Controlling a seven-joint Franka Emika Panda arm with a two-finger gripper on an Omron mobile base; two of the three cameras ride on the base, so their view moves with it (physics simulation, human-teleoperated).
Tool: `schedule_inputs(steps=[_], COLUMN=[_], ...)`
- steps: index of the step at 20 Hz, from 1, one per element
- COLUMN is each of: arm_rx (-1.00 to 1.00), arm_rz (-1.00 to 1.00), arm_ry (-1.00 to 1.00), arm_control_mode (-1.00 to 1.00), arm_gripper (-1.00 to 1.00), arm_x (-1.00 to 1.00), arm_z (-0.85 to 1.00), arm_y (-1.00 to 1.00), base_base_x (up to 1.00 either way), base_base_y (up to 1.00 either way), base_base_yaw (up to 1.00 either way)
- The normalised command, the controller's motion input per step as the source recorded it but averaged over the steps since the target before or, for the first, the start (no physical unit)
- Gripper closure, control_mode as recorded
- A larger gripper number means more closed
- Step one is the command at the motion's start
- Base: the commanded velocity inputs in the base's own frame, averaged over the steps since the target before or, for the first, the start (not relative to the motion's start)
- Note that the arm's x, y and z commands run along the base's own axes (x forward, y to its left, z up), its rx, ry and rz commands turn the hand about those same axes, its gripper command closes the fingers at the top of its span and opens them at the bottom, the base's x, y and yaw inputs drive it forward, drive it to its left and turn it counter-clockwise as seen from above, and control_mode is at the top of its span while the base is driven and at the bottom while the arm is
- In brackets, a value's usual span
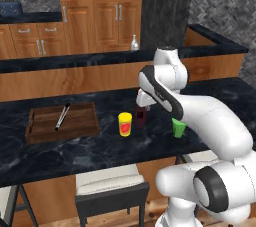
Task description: Place the drinks on the dining counter in a tight cluster.
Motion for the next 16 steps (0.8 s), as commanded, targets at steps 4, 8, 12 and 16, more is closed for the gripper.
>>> schedule_inputs(steps=[4, 8, 12, 16], arm_rx=[0.00, 0.00, 0.00, 0.00], arm_rz=[0.00, 0.00, 0.00, 0.00], arm_ry=[0.00, 0.00, 0.00, 0.00], arm_control_mode=[-1.00, -1.00, -1.00, -1.00], arm_gripper=[-1.00, -1.00, -1.00, -1.00], arm_x=[-0.55, -0.51, -0.50, -0.54], arm_z=[0.17, 0.13, 0.07, 0.00], arm_y=[-0.02, 0.00, 0.00, 0.00], base_base_x=[0.00, 0.00, 0.00, 0.00], base_base_y=[0.00, 0.00, 0.00, 0.00], base_base_yaw=[0.00, 0.00, 0.00, 0.00])
